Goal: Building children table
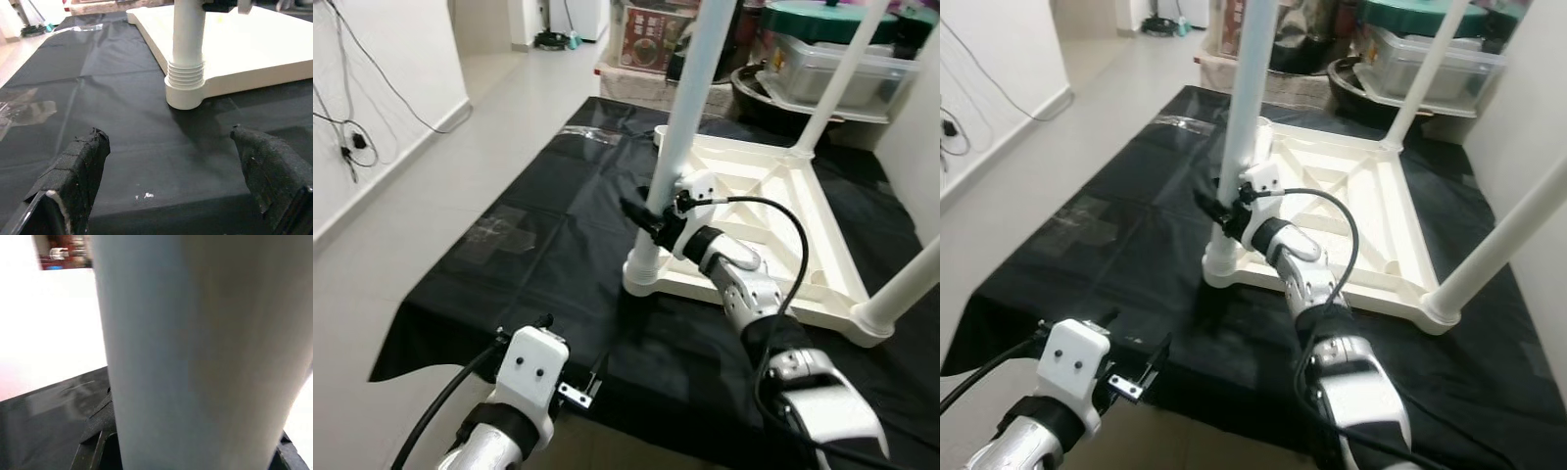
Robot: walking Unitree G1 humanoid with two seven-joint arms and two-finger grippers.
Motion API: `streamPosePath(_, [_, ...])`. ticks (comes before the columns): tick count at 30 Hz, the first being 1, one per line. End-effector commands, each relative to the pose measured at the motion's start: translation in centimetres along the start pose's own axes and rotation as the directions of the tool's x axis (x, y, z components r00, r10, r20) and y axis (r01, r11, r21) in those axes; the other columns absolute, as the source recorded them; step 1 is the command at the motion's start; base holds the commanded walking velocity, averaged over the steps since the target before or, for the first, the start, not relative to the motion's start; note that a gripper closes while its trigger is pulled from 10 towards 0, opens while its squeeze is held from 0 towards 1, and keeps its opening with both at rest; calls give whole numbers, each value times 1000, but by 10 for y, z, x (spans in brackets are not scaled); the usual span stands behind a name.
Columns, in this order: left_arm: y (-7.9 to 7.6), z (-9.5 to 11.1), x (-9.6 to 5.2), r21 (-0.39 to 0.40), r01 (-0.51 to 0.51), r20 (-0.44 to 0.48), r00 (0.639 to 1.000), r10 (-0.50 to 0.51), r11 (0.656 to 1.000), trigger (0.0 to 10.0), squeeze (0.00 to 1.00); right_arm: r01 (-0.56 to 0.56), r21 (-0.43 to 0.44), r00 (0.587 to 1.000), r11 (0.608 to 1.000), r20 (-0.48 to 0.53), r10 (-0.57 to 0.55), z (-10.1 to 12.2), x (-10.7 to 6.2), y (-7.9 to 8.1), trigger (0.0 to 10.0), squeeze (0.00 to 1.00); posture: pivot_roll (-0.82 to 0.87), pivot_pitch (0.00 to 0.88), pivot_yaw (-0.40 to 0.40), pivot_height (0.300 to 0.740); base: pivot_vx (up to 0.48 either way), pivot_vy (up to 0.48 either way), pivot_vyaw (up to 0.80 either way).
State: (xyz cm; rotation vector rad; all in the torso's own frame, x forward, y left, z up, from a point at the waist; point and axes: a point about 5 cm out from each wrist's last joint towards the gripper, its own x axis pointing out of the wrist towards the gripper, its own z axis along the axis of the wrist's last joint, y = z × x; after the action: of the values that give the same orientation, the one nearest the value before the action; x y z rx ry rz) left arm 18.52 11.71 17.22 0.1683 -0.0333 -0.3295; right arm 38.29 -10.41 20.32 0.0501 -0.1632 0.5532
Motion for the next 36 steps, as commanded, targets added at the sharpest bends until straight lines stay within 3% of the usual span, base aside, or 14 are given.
streamPosePath(1, [0,-2,2,1,6,-5,1000,-6,1000,10000,0,150,2,983,989,-106,-149,-24,-14,-3,10000,0,242,179,-106,740,0,0,0])
streamPosePath(5, [1,-1,3,3,4,-2,1000,-4,1000,10000,0,205,-11,973,979,-111,-205,-23,-15,2,10000,0,242,179,-106,740,0,0,0])
streamPosePath(8, [2,-1,4,6,0,1,1000,0,1000,10000,0,340,-18,937,940,-73,-340,-15,-12,6,10000,0,241,176,-106,740,0,0,0])
streamPosePath(9, [3,-1,4,8,-2,3,1000,1,1000,10000,0,459,7,887,888,-66,-458,-11,-11,5,10000,0,241,176,-108,740,0,0,0])
streamPosePath(10, [3,-1,5,9,-4,6,1000,4,1000,10000,0,609,14,791,793,-71,-607,-7,-11,3,10000,0,240,174,-108,740,0,0,0])
streamPosePath(13, [4,-1,5,9,-5,8,1000,5,1000,10000,0,670,15,741,743,-84,-666,-6,-10,3,10000,0,242,172,-110,740,0,0,0])
streamPosePath(15, [4,-1,5,9,-5,8,1000,5,1000,10000,0,670,15,741,743,-84,-666,-6,-10,3,10000,0,242,172,-110,740,0,0,0])
streamPosePath(18, [3,0,7,12,-2,14,1000,2,1000,10000,0,824,23,565,566,-111,-817,-4,-11,11,10000,0,250,171,-114,740,0,0,0])
streamPosePath(19, [3,0,7,12,-2,14,1000,2,1000,10000,0,824,23,565,566,-111,-817,-4,-11,11,10000,0,250,171,-114,740,0,0,0])
streamPosePath(21, [3,-1,6,14,-2,14,1000,2,1000,10000,0,886,19,461,463,-136,-877,-4,-15,21,10000,0,250,172,-114,740,0,0,0])
streamPosePath(22, [4,-1,6,15,-2,13,1000,2,1000,10000,0,899,23,436,438,-148,-888,-4,-16,25,10000,0,250,172,-114,740,0,0,0])
streamPosePath(25, [3,-1,7,14,1,14,1000,-2,1000,10000,0,918,40,394,395,-226,-891,-8,-16,44,10000,0,251,172,-113,740,0,0,0])
streamPosePath(31, [1,-1,7,10,10,15,1000,-10,1000,10000,0,921,63,385,385,-302,-872,-13,-14,58,10000,0,252,164,-111,740,0,0,0])
streamPosePath(36, [-1,-2,7,10,20,16,1000,-21,1000,10000,0,929,91,369,358,-307,-878,-13,-16,56,10000,0,253,157,-109,740,0,0,0])
